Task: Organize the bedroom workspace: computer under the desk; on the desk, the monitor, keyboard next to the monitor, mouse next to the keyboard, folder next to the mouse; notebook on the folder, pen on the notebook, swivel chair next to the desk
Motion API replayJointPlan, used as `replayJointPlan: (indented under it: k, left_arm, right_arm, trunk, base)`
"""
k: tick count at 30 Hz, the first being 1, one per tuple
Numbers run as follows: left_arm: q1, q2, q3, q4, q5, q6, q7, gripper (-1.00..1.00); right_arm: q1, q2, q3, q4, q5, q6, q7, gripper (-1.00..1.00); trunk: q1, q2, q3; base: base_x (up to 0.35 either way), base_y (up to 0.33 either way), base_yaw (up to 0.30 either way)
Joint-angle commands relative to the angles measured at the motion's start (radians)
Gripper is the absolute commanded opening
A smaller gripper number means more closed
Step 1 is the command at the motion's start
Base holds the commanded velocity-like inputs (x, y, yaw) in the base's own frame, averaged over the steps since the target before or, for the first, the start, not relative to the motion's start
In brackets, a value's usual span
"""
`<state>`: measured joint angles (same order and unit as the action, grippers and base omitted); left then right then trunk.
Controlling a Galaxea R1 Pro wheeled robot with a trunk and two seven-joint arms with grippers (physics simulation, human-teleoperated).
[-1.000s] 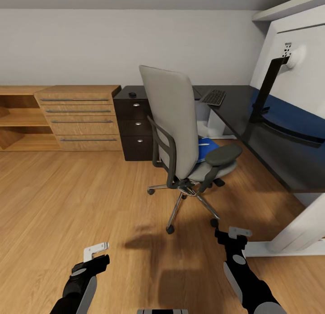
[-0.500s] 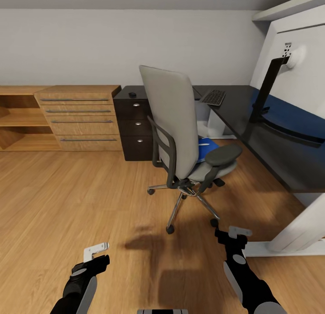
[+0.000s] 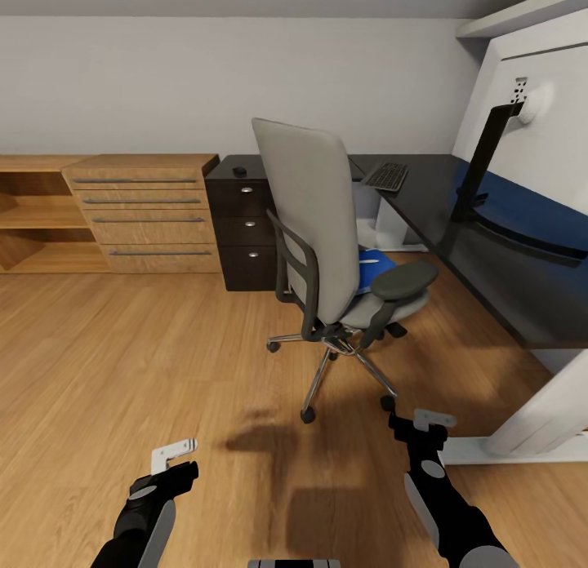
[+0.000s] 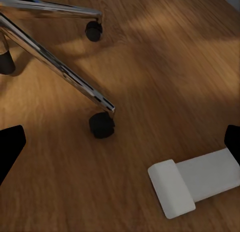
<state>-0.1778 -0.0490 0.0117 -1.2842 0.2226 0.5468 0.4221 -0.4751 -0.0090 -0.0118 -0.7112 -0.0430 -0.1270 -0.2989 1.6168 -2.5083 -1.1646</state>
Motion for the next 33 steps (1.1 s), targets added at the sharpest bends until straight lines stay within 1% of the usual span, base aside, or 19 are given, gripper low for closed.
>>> replayJointPlan:
  k: [1,5,12,16,20,22,26,30,33]
  left_arm:
    - [-0.001,0.000,0.001,-0.001,0.011,0.002,0.007,1.00]
    - [-0.001,-0.001,0.001,-0.001,0.011,0.002,0.007,1.00]
    - [-0.001,-0.002,0.001,0.013,0.011,-0.003,0.007,1.00]
    - [-0.001,-0.002,0.001,0.015,0.011,-0.009,0.007,1.00]
    - [-0.001,-0.002,0.001,0.015,0.011,-0.016,0.007,1.00]
    - [-0.001,-0.002,0.001,0.016,0.011,-0.019,0.007,1.00]
    - [-0.001,-0.002,0.001,0.019,0.011,-0.021,0.008,1.00]
    - [-0.001,-0.002,0.001,0.035,0.011,-0.022,0.008,1.00]
    - [-0.001,-0.003,0.001,0.044,0.011,-0.022,0.008,1.00]
  right_arm:
    - [0.000,0.000,0.001,0.001,-0.005,-0.004,-0.002,1.00]
    - [0.000,0.000,0.001,0.001,-0.005,-0.005,-0.002,1.00]
    - [0.001,0.000,0.000,0.001,-0.003,-0.062,-0.005,1.00]
    - [0.001,0.000,0.001,0.006,-0.001,-0.112,-0.007,1.00]
    - [0.001,0.002,0.001,0.009,0.000,-0.138,-0.007,1.00]
    - [0.001,0.007,0.001,0.011,0.000,-0.148,-0.008,1.00]
    - [0.001,0.015,0.000,0.011,0.002,-0.154,-0.009,1.00]
    - [0.001,0.018,0.000,0.011,0.003,-0.157,-0.010,1.00]
    - [0.001,0.019,-0.001,0.010,0.003,-0.159,-0.010,1.00]
  trunk:
    - [0.000,0.000,-0.001]
    - [0.000,0.000,-0.001]
    - [0.000,0.000,-0.001]
    - [0.000,0.000,-0.001]
    - [0.000,0.000,-0.001]
    - [0.000,0.000,-0.001]
    - [0.000,0.000,-0.001]
    - [0.000,0.000,-0.001]
    - [0.000,0.000,-0.001]
  base:
    - [0.000,0.000,0.000]
    - [0.000,0.000,0.000]
    - [0.000,0.000,0.000]
    - [0.000,0.000,0.000]
    - [0.003,0.000,0.000]
    - [0.063,-0.015,0.000]
    - [0.169,-0.050,0.000]
    - [0.244,-0.076,0.000]
    - [0.088,-0.035,0.000]
